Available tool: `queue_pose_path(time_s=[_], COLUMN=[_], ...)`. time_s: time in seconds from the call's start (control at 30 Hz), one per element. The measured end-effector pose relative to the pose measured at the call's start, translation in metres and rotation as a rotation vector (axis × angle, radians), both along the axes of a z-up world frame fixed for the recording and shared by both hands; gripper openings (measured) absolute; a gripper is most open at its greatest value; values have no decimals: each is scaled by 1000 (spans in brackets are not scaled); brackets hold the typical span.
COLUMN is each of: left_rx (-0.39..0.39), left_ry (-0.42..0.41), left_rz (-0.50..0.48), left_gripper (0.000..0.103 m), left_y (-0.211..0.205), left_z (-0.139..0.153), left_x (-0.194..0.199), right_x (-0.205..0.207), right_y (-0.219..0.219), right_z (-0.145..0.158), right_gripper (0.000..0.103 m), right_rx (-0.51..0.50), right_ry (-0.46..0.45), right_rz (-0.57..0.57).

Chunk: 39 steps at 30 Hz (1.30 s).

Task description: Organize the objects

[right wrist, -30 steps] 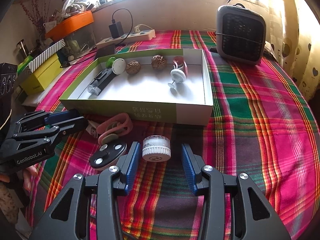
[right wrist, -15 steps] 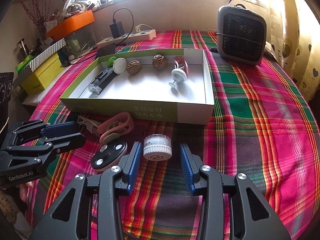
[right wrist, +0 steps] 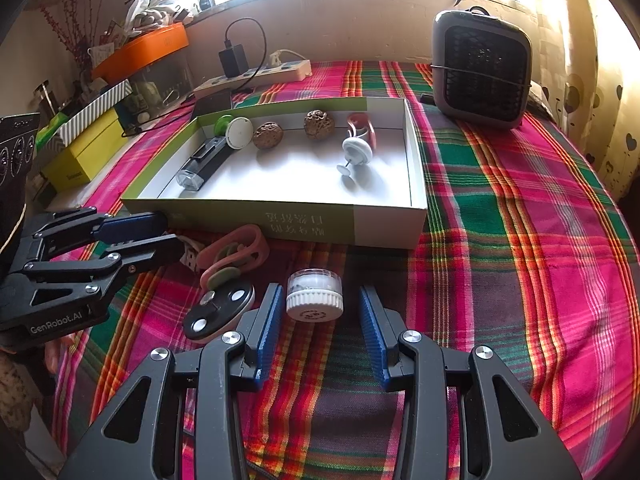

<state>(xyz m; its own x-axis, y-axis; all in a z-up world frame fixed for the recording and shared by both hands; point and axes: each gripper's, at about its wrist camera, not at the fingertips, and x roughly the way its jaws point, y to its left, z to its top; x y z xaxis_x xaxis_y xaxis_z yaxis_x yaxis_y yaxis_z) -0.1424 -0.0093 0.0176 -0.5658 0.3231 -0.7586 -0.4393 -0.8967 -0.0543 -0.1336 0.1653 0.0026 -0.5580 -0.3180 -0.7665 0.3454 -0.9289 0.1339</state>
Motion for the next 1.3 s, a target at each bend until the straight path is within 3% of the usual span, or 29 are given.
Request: queue_pose_path(time_s=[0.57, 0.8, 1.1, 1.3], left_rx=[-39, -62, 61, 63], left_ry=[-34, -13, -76, -91], left_rz=[-131, -65, -38, -82], left_gripper=[32, 32, 32, 32], left_y=[6, -8, -22, -18], left_z=[0, 0, -5, -7], left_x=[4, 4, -7, 3], right_x=[0, 0, 0, 0], right_y=[0, 0, 0, 0], right_z=[0, 0, 0, 0], right_gripper=[40, 40, 40, 40], right_rx=[-7, -8, -6, -6], right_ry=[-1, -1, 0, 0], right_rz=[-3, -4, -6, -6])
